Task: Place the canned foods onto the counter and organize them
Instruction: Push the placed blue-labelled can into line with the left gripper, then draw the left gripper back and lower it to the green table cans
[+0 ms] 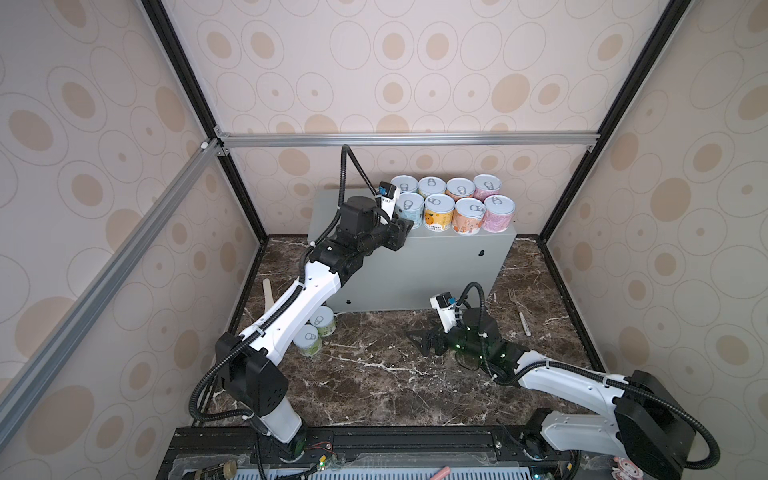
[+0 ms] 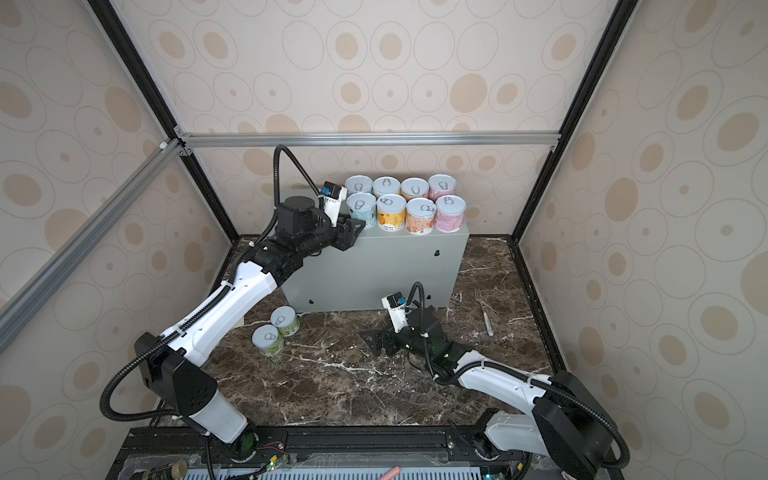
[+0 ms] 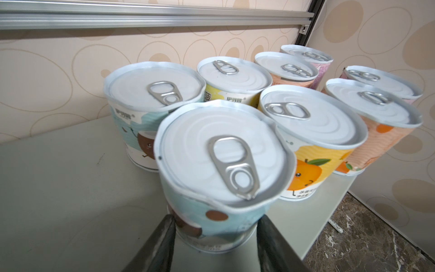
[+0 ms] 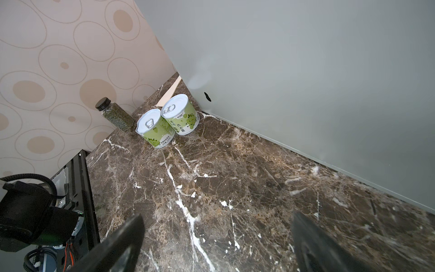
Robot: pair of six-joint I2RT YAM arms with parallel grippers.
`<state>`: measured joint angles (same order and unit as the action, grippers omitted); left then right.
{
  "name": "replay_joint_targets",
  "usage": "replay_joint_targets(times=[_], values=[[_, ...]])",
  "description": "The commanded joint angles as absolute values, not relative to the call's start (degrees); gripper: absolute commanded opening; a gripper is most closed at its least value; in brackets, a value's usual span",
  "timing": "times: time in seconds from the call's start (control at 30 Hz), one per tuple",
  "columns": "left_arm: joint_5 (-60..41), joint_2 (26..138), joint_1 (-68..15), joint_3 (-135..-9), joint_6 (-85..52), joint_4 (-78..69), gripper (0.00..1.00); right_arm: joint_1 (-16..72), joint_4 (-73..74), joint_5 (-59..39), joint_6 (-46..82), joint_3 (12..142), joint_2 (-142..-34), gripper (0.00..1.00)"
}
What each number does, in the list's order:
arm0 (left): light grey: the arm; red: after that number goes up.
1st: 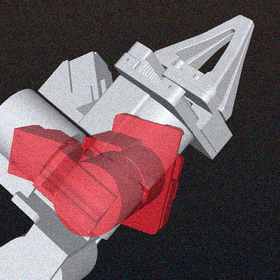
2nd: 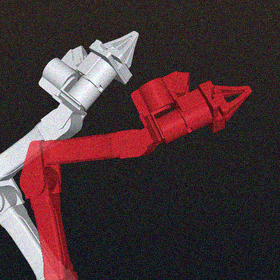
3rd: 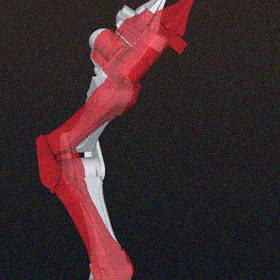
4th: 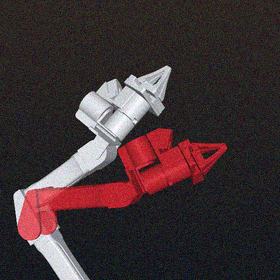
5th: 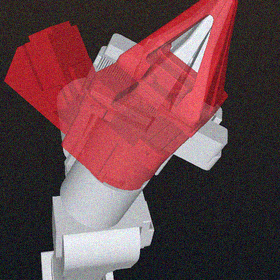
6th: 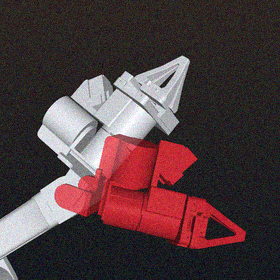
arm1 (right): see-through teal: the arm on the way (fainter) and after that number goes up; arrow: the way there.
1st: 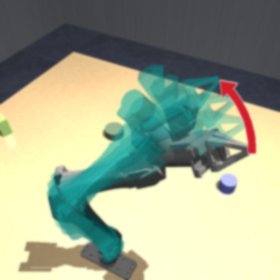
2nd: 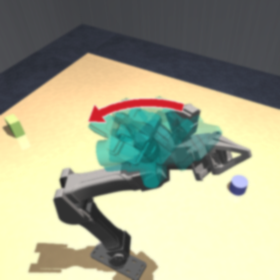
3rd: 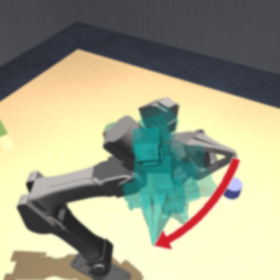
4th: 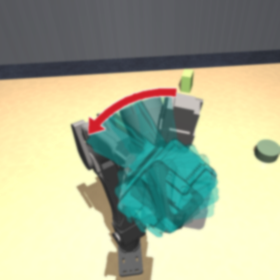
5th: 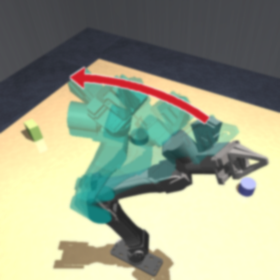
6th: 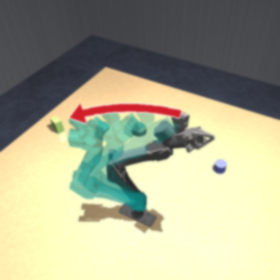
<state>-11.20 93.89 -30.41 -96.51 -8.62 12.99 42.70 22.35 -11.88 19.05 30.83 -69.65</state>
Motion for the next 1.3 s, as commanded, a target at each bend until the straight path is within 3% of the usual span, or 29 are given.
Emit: replay_joint_targets(times=[0.0,0.17,0.47,0.8,0.97,1.27], values=[[-11.1,94.5,-31.4,-99.5,-6.7,13.3,0.55,42.9,23.3,-12.0,19.1,30.9,-69.9,0.99],[-10.3,94.0,-31.6,-100.0,-6.7,14.0,0.58,42.9,23.0,-11.9,19.0,30.9,-69.1,0.99],[-6.6,89.9,-31.6,-97.5,-7.2,14.8,0.80,42.9,18.4,-12.5,17.5,32.6,-66.1,0.99],[-4.4,80.4,-31.6,-90.1,-8.8,13.7,0.93,44.2,8.8,-10.2,15.9,36.8,-61.7,0.99],[-2.5,74.0,-31.6,-84.1,-9.8,13.6,0.99,46.7,3.3,-7.8,15.8,39.3,-60.1,0.99],[5.9,61.4,-31.6,-71.9,-13.7,17.2,0.99,53.9,-1.5,-2.6,14.7,43.9,-61.1,0.99]])
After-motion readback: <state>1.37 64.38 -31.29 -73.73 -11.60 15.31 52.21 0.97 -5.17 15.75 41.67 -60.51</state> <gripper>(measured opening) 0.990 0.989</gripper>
